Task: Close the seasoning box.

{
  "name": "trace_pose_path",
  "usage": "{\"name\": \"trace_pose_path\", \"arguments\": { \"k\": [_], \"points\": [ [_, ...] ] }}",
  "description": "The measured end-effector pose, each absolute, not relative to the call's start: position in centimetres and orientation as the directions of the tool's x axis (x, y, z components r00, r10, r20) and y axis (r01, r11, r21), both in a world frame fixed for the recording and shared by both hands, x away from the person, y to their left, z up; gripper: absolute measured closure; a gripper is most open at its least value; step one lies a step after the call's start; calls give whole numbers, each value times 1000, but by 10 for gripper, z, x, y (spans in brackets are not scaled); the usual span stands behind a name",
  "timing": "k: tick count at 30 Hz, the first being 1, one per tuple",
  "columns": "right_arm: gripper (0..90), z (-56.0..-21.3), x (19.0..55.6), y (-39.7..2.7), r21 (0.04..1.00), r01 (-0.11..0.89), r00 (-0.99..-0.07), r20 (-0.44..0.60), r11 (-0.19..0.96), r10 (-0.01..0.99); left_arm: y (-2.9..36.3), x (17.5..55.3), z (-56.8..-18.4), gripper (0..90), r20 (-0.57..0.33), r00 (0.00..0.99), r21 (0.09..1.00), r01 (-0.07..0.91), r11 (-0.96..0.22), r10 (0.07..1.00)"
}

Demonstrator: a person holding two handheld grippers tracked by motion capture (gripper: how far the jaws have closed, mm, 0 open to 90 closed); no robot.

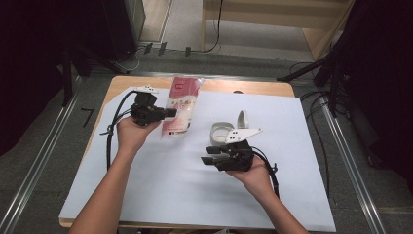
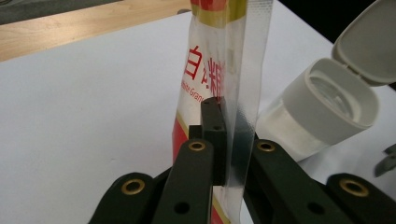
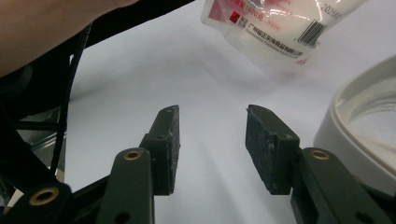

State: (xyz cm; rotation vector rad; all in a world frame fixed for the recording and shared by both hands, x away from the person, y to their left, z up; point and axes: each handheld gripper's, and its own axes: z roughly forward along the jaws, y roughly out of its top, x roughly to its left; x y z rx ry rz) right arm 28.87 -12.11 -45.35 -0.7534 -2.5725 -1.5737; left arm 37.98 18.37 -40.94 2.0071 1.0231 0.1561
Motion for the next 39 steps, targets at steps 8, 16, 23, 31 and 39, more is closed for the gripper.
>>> {"name": "trace_pose_path", "arguments": {
  "k": [8, 16, 23, 31, 39],
  "points": [
    [553, -459, 284, -129, 831, 413, -882, 264, 372, 389, 190, 380, -420, 900, -259, 650, 745, 605, -281, 714],
    [553, -459, 278, -136, 830, 415, -879, 259, 374, 401, 194, 376, -422, 900, -269, 665, 741, 605, -291, 697],
    [553, -460, 277, -146, 831, 423, -869, 259, 362, 421, 200, 370, -424, 896, -279, 673, 730, 612, -304, 685],
    [553, -460, 277, -148, 830, 417, -868, 242, 371, 435, 209, 362, -428, 882, -256, 683, 734, 598, -322, 684],
    [553, -459, 278, -150, 832, 418, -864, 240, 364, 442, 210, 356, -431, 881, -249, 702, 733, 587, -344, 667]
  ]
}}
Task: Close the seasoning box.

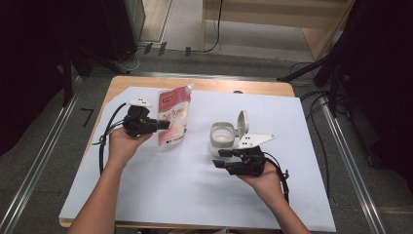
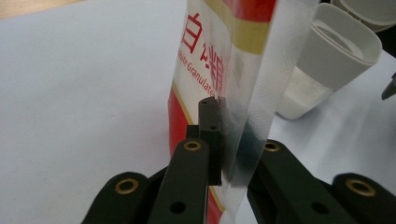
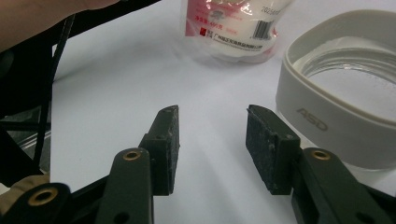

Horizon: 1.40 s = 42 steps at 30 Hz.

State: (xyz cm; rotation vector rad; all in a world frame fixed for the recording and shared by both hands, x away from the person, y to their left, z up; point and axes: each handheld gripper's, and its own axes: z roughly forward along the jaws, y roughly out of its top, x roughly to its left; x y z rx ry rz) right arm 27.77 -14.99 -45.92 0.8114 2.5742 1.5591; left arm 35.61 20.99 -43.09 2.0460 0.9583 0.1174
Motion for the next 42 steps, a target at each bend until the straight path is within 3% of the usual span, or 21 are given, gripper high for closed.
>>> {"name": "trace_pose_path", "arguments": {
  "k": [29, 42],
  "points": [
    [546, -457, 279, -155, 832, 419, -854, 223, 365, 470, 224, 341, -439, 742, -282, 698, 701, 618, -355, 659],
    [524, -457, 282, -159, 812, 444, -844, 238, 378, 480, 228, 336, -433, 609, -270, 727, 740, 576, -347, 631]
  ]
}}
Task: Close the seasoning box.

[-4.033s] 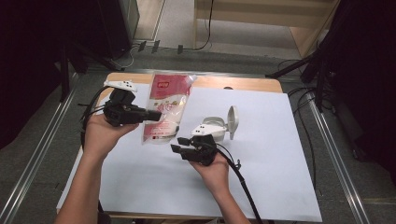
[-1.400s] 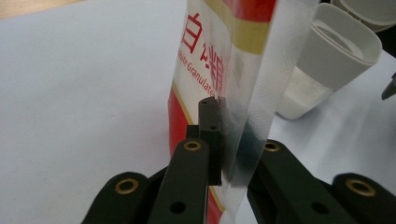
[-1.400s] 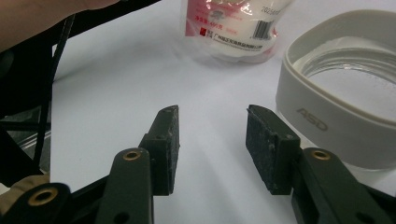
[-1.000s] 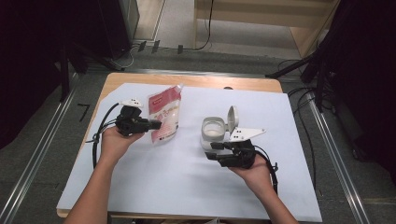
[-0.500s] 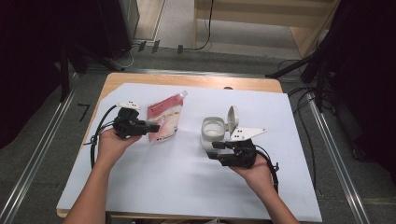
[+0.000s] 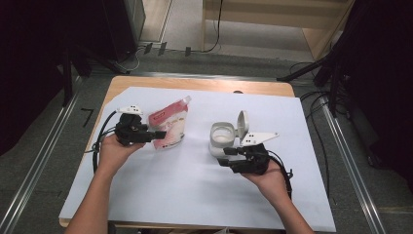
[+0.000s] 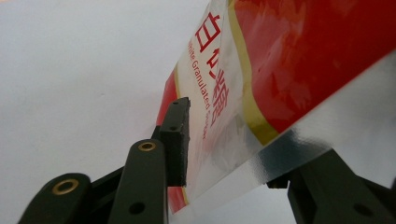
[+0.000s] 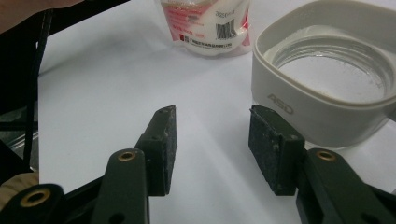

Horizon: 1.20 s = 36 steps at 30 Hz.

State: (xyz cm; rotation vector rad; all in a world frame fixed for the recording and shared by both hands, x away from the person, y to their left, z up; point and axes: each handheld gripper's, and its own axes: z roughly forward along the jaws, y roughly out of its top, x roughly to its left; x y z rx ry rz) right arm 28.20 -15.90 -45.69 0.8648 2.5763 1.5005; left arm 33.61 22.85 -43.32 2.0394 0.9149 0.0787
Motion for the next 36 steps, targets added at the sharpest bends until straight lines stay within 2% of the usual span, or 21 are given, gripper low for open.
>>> {"name": "trace_pose_path", "arguments": {
  "k": [8, 19, 36],
  "points": [
    [519, -453, 281, -162, 817, 442, -843, 237, 371, 483, 231, 333, -432, 529, -248, 727, 746, 565, -353, 640],
    [516, -448, 278, -172, 820, 438, -841, 228, 369, 491, 234, 323, -429, 486, -219, 731, 744, 554, -374, 646],
    [558, -439, 278, -198, 819, 467, -805, 238, 333, 543, 255, 315, -431, 478, -245, 726, 738, 570, -361, 643]
  ]
}}
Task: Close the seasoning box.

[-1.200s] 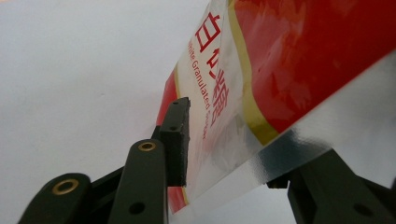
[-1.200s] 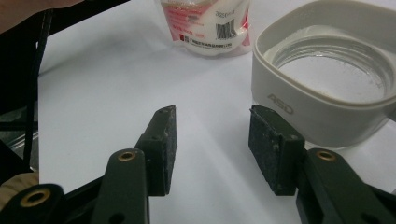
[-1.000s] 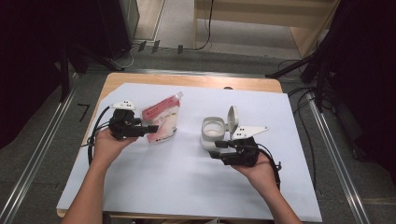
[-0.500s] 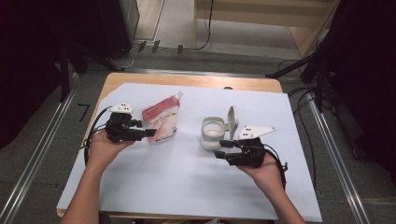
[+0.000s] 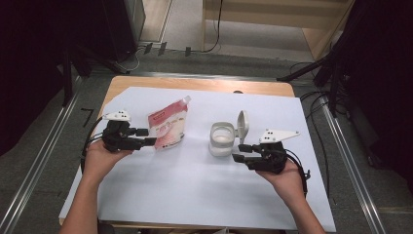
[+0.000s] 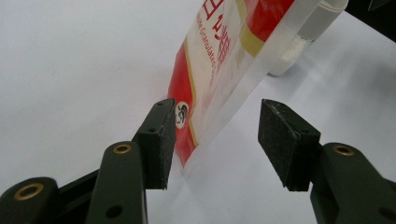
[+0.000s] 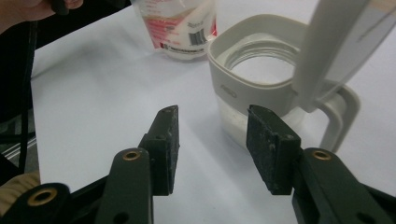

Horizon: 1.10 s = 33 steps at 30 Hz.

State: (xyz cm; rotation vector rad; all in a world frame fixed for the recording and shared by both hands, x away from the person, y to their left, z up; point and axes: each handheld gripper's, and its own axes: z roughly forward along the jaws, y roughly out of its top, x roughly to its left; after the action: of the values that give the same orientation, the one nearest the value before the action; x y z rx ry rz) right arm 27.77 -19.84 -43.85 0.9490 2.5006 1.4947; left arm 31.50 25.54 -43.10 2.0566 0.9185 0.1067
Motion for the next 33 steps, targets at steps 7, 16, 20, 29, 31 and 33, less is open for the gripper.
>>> {"name": "trace_pose_path", "arguments": {
  "k": [7, 16, 20, 29, 31, 33],
  "points": [
    [594, -435, 279, -207, 823, 471, -795, 239, 318, 558, 260, 311, -432, 480, -225, 732, 730, 564, -387, 643],
    [642, -434, 284, -216, 822, 480, -783, 245, 305, 572, 272, 314, -435, 477, -225, 706, 730, 578, -364, 671],
    [667, -436, 288, -222, 822, 471, -782, 222, 319, 582, 276, 319, -439, 462, -237, 701, 732, 584, -352, 672],
    [860, -439, 296, -235, 797, 527, -739, 258, 295, 623, 280, 315, -436, 466, -232, 708, 739, 574, -352, 667],
    [889, -439, 299, -237, 795, 539, -728, 275, 278, 628, 283, 314, -436, 465, -230, 704, 743, 573, -346, 672],
    [900, -437, 301, -237, 791, 550, -722, 289, 267, 629, 285, 315, -436, 465, -229, 686, 740, 584, -335, 691]
  ]
}}
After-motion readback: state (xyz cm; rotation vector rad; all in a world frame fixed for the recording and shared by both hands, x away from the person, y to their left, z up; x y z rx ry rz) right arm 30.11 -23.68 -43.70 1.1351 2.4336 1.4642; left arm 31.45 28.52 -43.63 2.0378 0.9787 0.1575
